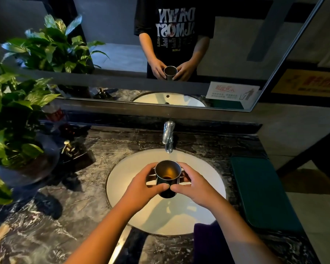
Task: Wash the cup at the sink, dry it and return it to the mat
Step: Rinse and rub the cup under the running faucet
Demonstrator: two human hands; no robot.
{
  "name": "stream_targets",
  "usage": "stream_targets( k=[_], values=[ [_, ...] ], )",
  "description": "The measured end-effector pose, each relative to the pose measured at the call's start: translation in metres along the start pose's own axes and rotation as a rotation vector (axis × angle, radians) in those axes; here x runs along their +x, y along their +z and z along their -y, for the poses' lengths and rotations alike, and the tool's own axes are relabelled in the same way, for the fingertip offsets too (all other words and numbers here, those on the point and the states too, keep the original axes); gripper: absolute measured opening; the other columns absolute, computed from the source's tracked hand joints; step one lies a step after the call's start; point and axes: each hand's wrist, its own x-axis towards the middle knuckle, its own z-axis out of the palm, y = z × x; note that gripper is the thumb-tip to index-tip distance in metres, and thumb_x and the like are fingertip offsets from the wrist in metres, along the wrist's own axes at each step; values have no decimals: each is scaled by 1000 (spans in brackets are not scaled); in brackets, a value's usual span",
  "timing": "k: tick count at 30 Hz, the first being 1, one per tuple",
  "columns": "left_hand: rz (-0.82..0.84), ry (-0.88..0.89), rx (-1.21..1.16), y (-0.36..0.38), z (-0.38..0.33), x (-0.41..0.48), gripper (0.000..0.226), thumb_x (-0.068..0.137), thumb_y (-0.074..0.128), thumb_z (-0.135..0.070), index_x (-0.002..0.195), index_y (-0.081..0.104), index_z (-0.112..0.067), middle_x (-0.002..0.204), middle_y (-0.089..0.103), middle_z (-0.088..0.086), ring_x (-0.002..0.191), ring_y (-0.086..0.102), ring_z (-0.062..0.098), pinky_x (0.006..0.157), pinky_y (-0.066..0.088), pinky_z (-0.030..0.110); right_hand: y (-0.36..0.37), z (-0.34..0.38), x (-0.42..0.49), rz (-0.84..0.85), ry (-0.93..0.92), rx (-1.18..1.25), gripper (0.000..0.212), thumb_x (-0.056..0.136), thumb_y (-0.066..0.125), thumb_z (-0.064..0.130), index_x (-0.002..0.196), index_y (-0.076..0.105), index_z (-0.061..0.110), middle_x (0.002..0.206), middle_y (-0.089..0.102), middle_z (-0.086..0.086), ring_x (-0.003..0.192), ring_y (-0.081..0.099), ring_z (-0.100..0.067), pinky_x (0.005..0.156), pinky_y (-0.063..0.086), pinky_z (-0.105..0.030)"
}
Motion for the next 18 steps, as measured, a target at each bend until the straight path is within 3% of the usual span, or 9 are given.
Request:
stream_targets(
  k=[4,11,14,18],
  values=[
    [33,-9,12,0,6,12,62,81,85,-28,136,56,-35,130,66,-20,122,61,5,104,52,34,-1,-6,11,10,27,-4,67,77,75,49,138,47,52,136,61,14,128,55,-10,107,50,-44],
    [133,-116,25,2,18,40,62,82,84,-28,136,57,-40,131,64,-20,120,58,8,98,53,31,-4,-27,35,30,98,13,70,81,77,42,143,45,49,144,57,9,135,51,-17,113,45,-50],
    [146,-145,13,5,26,51,61,81,85,-26,136,58,-36,132,65,-16,121,58,11,103,52,39,-5,-36,46,43,125,22,68,82,78,39,140,46,52,142,58,13,134,52,-14,113,45,-48],
    [152,-178,5,8,38,65,62,80,86,-28,134,58,-35,132,65,-16,122,58,11,106,50,37,-3,-47,61,58,162,53,68,82,78,36,141,47,49,143,58,12,135,52,-15,114,45,-50]
  ],
)
